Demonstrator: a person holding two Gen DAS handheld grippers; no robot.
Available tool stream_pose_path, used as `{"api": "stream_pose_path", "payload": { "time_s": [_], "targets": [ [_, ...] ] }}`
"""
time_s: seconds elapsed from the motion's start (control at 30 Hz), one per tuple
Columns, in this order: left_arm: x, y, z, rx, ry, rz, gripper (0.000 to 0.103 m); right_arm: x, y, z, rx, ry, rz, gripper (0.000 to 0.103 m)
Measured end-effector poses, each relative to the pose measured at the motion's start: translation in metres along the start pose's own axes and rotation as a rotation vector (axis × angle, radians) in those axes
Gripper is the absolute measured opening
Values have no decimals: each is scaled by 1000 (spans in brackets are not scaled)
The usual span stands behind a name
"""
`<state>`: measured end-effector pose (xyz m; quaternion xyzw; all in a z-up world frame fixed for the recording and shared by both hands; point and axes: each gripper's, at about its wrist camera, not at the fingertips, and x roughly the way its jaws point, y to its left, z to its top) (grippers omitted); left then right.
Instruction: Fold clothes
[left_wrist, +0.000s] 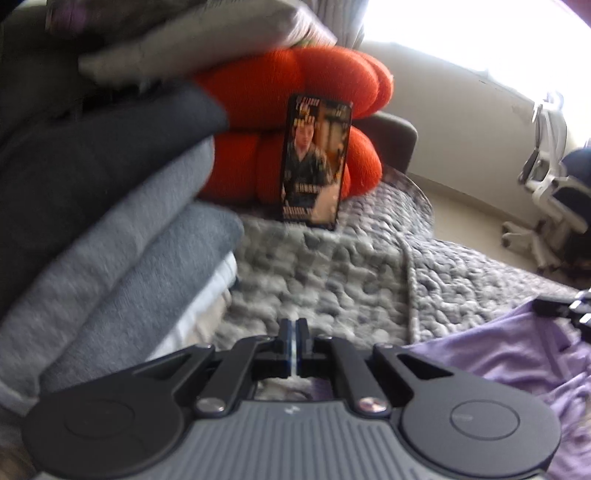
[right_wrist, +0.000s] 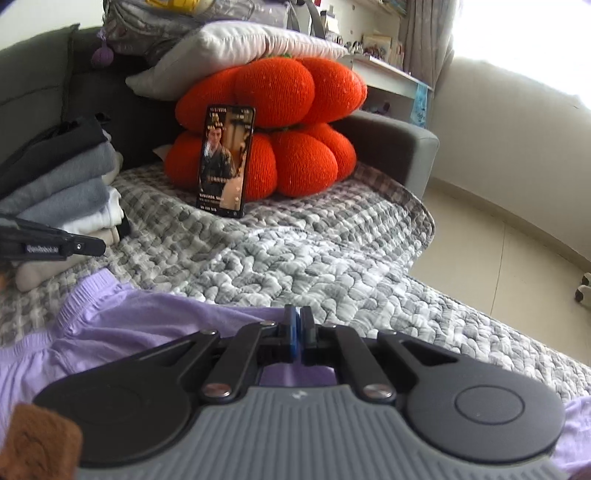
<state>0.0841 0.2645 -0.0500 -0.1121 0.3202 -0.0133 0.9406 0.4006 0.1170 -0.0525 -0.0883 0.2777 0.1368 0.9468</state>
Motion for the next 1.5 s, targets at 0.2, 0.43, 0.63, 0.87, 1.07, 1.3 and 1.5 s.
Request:
{"api": "stream_pose_path", "payload": {
  "time_s": [0.2, 0.43, 0.63, 0.87, 1.07, 1.3, 1.5],
  "targets": [
    [-1, 13, 2, -118, 65, -126, 56, 8, -1, -5, 31, 33, 16, 2],
    [20, 9, -11, -97, 118, -141, 28, 12, -3, -10, 55, 52, 19, 2],
    [11, -4, -18, -13, 30, -77, 5, 15, 5, -17, 33, 57, -9, 2],
    [3, -11, -13, 39, -103, 2, 4, 0, 20, -8, -38, -121, -108, 2],
    [15, -12, -15, 67, -71, 37, 7, 32, 20, -9, -54, -43, -148, 2],
    [9, -12, -16, 74, -30, 60, 43, 34, 17, -8, -13, 10, -127, 6],
    [-15, -22, -12, 76, -15, 71, 56, 9, 3, -6, 74, 15, -122, 24]
  ]
}}
